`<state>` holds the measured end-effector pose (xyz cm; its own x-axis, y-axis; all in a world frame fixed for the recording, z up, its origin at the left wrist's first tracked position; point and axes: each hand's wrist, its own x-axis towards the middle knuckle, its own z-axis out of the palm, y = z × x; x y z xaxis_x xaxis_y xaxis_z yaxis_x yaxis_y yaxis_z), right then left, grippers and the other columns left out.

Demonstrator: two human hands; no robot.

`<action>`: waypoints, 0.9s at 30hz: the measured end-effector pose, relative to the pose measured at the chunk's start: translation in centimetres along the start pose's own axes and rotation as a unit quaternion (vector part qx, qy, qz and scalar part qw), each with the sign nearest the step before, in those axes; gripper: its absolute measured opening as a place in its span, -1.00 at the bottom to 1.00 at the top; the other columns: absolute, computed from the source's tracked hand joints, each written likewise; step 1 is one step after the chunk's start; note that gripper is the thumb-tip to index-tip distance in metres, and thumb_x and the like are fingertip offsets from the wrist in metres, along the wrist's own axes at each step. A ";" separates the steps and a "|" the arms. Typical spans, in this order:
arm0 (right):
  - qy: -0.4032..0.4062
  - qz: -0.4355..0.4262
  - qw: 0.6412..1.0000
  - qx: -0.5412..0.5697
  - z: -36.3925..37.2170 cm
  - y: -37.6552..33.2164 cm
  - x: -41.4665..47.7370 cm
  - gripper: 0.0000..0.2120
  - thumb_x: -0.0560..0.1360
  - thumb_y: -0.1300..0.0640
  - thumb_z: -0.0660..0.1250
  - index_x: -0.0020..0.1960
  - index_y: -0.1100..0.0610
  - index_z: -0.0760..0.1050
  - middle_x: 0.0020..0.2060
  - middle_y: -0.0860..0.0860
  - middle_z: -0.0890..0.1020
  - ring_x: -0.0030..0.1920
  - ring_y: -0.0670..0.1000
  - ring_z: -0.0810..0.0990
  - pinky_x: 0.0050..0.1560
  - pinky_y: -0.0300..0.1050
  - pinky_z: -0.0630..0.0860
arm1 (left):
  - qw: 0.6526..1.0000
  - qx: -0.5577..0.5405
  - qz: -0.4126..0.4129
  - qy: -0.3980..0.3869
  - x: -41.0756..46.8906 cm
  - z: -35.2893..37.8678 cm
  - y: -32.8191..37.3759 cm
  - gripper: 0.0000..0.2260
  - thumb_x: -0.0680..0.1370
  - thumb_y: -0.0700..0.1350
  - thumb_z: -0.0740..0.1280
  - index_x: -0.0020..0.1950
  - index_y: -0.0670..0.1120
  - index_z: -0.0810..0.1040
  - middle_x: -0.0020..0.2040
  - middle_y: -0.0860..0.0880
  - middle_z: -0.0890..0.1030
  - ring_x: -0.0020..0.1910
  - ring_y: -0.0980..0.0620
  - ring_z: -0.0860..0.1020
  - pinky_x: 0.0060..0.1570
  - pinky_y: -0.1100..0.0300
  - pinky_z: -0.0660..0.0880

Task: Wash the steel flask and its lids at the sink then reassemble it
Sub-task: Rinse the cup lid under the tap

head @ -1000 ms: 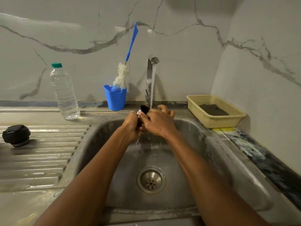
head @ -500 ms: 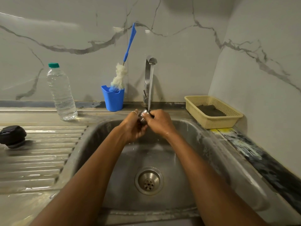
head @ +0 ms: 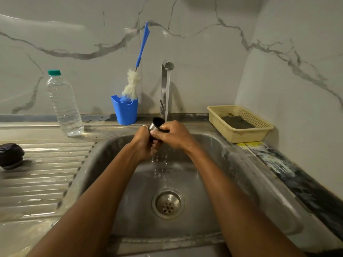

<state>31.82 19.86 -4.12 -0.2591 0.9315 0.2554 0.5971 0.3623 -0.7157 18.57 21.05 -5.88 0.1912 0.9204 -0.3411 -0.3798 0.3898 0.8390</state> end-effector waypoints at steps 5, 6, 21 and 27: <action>0.104 -0.015 0.994 -0.024 -0.1 0.3 -0.2 -0.66 0.41 0.00 0.59 0.02 0.10 0.51 0.17 -0.01 0.38 -0.03 -0.18 0.44 -0.11 -0.43 0.36 | 0.999 -0.036 -0.027 -0.013 -0.2 0.5 0.1 -0.57 0.71 -0.02 -0.03 -0.09 -0.18 0.53 -0.42 0.02 0.38 -0.54 0.17 0.33 -0.59 0.40 0.31; 0.105 0.001 0.994 0.014 -0.2 0.2 -0.2 -0.55 0.38 0.01 0.61 0.12 0.09 0.47 0.20 -0.01 0.38 -0.01 -0.17 0.45 -0.09 -0.43 0.39 | 0.999 -0.036 -0.028 -0.015 -0.2 0.5 0.1 -0.56 0.71 -0.01 -0.04 -0.08 -0.19 0.53 -0.43 0.01 0.39 -0.53 0.17 0.34 -0.58 0.40 0.32; 0.003 0.095 0.994 -0.053 0.9 1.0 0.2 -0.40 0.26 0.10 0.68 0.23 0.11 0.53 0.08 0.03 0.65 0.08 0.05 0.62 0.08 -0.07 0.59 | 0.971 0.121 0.120 0.166 1.2 -1.2 1.4 -0.62 0.71 0.09 0.14 0.18 -0.16 0.60 -0.03 -0.07 0.69 0.00 -0.04 0.65 0.09 0.05 0.57; 0.006 0.113 0.991 -0.067 1.0 1.4 0.3 -0.49 0.27 0.08 0.67 0.16 0.09 0.59 0.04 0.00 0.68 0.07 0.03 0.64 0.00 -0.14 0.56 | 0.958 0.170 0.202 0.111 0.9 0.3 3.5 -0.64 0.72 0.13 0.09 0.23 -0.01 0.59 0.18 0.07 0.65 0.26 0.04 0.55 0.35 0.00 0.45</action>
<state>31.81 20.59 -5.69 -0.0991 0.9893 0.1068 0.7351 0.1452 -0.6622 17.66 23.21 -3.09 -0.1212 0.9926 -0.0097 -0.0582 0.0027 0.9983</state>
